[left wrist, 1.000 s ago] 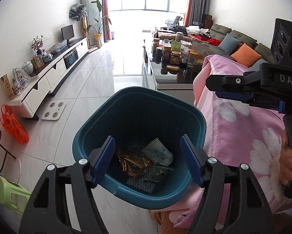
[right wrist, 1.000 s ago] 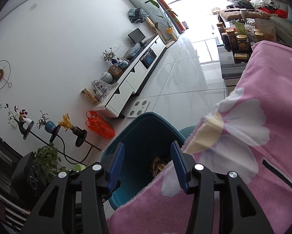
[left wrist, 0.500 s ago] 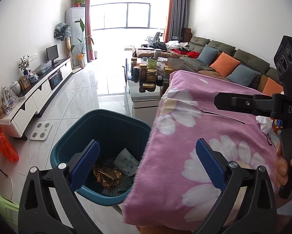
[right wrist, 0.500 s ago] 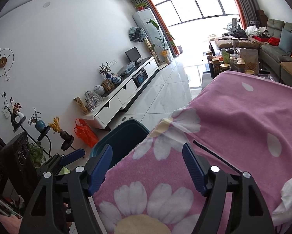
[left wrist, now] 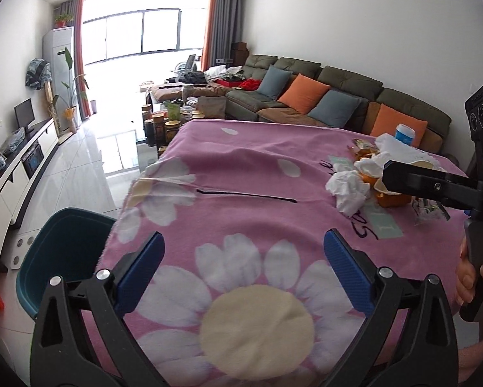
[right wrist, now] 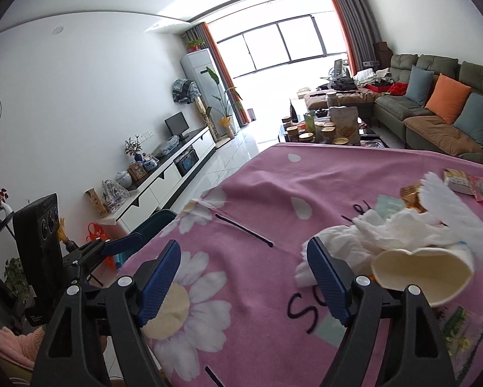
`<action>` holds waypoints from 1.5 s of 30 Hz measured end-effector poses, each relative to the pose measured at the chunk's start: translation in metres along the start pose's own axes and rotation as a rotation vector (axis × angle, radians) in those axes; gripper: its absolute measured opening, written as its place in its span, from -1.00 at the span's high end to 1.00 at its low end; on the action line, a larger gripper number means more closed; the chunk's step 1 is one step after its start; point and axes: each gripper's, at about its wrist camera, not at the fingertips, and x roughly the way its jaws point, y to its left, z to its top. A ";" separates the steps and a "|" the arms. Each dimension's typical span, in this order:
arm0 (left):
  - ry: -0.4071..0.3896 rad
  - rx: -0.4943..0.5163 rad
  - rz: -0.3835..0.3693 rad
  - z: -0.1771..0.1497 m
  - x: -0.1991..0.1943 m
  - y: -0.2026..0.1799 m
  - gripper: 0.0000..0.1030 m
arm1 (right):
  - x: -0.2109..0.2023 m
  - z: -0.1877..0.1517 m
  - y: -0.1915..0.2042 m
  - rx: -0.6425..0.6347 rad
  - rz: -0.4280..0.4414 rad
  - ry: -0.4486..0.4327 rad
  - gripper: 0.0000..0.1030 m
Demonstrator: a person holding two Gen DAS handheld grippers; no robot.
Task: Collect trash
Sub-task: 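Move both tools back over the table toward the remaining trash, then grasp the cream paper cup with the left gripper while the right grasps the white foam net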
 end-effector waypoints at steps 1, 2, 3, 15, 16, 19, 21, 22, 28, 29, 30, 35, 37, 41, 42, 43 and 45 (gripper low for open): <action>0.002 0.014 -0.017 0.003 0.003 -0.009 -0.89 | -0.007 -0.002 -0.006 0.008 -0.018 -0.010 -0.51; 0.003 0.028 -0.032 0.005 0.006 -0.016 -0.89 | -0.014 -0.003 -0.012 0.015 -0.035 -0.023 -0.51; 0.004 0.041 -0.046 0.005 0.010 -0.024 -0.89 | -0.022 -0.003 -0.018 0.022 -0.050 -0.037 -0.51; 0.061 0.153 -0.216 0.020 0.045 -0.098 -0.72 | -0.091 -0.011 -0.099 0.150 -0.245 -0.177 -0.51; 0.065 0.164 -0.225 0.019 0.046 -0.104 -0.70 | -0.092 -0.012 -0.105 0.164 -0.250 -0.178 -0.51; 0.075 0.199 -0.246 0.018 0.053 -0.124 -0.67 | -0.092 -0.015 -0.121 0.194 -0.255 -0.168 -0.51; 0.075 0.220 -0.254 0.020 0.057 -0.135 -0.64 | -0.088 -0.017 -0.125 0.196 -0.258 -0.157 -0.50; 0.071 0.228 -0.255 0.022 0.058 -0.139 -0.63 | -0.085 -0.017 -0.128 0.196 -0.257 -0.151 -0.50; 0.058 0.280 -0.301 0.034 0.067 -0.166 -0.32 | -0.076 -0.019 -0.135 0.181 -0.248 -0.133 -0.48; 0.057 0.288 -0.311 0.036 0.069 -0.171 -0.31 | -0.075 -0.019 -0.136 0.180 -0.247 -0.132 -0.48; 0.057 0.295 -0.325 0.037 0.071 -0.175 -0.30 | -0.073 -0.019 -0.138 0.180 -0.247 -0.127 -0.45; 0.069 0.333 -0.359 0.042 0.082 -0.193 -0.08 | -0.070 -0.017 -0.142 0.156 -0.243 -0.114 -0.32; 0.079 0.338 -0.373 0.043 0.088 -0.198 0.04 | -0.069 -0.015 -0.143 0.142 -0.234 -0.107 -0.19; 0.101 0.339 -0.397 0.043 0.096 -0.201 0.48 | -0.065 -0.013 -0.141 0.107 -0.225 -0.086 0.07; 0.100 0.341 -0.398 0.042 0.096 -0.201 0.55 | -0.064 -0.014 -0.139 0.099 -0.226 -0.081 0.19; 0.100 0.342 -0.401 0.043 0.097 -0.202 0.61 | -0.063 -0.014 -0.138 0.092 -0.227 -0.076 0.35; 0.097 0.341 -0.405 0.042 0.096 -0.201 0.67 | -0.061 -0.014 -0.137 0.087 -0.220 -0.067 0.60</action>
